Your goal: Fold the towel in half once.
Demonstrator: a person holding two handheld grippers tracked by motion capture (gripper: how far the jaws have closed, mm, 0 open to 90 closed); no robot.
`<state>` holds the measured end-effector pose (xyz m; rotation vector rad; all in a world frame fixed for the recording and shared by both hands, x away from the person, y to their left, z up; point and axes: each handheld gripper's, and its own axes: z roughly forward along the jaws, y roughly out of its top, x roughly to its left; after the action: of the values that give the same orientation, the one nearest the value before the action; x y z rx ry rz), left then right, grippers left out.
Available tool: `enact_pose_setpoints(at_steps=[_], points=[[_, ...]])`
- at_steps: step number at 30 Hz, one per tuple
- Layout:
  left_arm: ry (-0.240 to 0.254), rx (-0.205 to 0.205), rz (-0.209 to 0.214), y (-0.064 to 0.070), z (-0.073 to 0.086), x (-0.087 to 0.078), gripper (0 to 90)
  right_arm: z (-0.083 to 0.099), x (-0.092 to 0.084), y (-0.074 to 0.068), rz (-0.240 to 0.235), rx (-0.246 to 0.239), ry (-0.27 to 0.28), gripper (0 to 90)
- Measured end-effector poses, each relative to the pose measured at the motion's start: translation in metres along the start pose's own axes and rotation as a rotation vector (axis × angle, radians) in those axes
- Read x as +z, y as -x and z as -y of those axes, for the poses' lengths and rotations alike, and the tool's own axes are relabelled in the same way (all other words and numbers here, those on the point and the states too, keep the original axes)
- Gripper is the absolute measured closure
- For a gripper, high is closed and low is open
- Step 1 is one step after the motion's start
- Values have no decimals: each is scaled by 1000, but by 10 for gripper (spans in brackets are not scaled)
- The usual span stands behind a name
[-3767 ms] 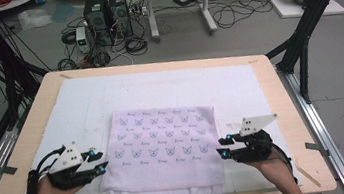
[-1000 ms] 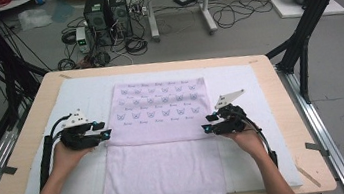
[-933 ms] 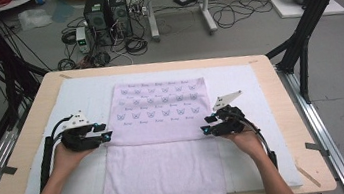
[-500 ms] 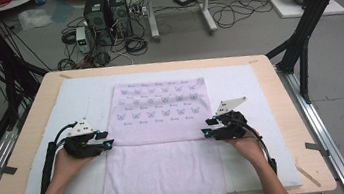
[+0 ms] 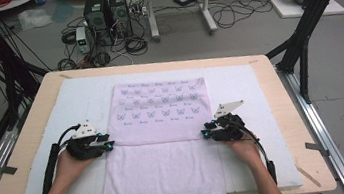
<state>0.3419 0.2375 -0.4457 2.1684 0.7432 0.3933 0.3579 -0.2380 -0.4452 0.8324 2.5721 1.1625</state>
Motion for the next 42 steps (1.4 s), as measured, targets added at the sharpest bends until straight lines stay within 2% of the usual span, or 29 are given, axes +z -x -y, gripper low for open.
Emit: enact_pose_setpoints(at_steps=[3,6,8,13,16,20,24,28,30,32,36,38,39,40,41,42], points=[[2,9,-16,2,-1,0,723,0,-1,0,-5,5,3,750],[11,8,-13,2,-3,0,832,2,-1,3,-23,26,11,828],[14,11,-24,3,-4,0,841,3,-2,4,-35,34,15,865],[53,-11,-23,1,-6,-4,847,1,-5,2,-18,15,20,869],[70,-16,-20,-1,-6,-9,847,1,-9,3,-17,20,37,869],[99,-33,-18,-2,-7,-14,847,-2,-16,1,-5,17,78,870],[119,-37,-31,-2,-12,-19,848,-8,-25,-3,13,-18,115,871],[126,-36,-23,3,-21,-31,848,-13,-39,-7,3,-30,157,872],[137,-21,0,8,-24,-41,848,-15,-48,-9,-7,-39,157,873],[125,9,22,16,-24,-53,848,-16,-60,-15,-15,-55,161,873],[147,44,53,40,-13,-83,848,-13,-84,-40,-47,-117,143,874],[146,80,88,56,-2,-96,842,-6,-95,-54,-71,-121,149,892],[147,93,123,61,4,-99,802,-1,-100,-60,-82,-129,152,858],[141,90,148,65,9,-101,711,4,-103,-65,-96,-134,154,775],[127,100,162,68,13,-100,652,9,-104,-69,-98,-131,152,712],[113,107,165,68,16,-97,626,13,-103,-72,-97,-132,138,711]])
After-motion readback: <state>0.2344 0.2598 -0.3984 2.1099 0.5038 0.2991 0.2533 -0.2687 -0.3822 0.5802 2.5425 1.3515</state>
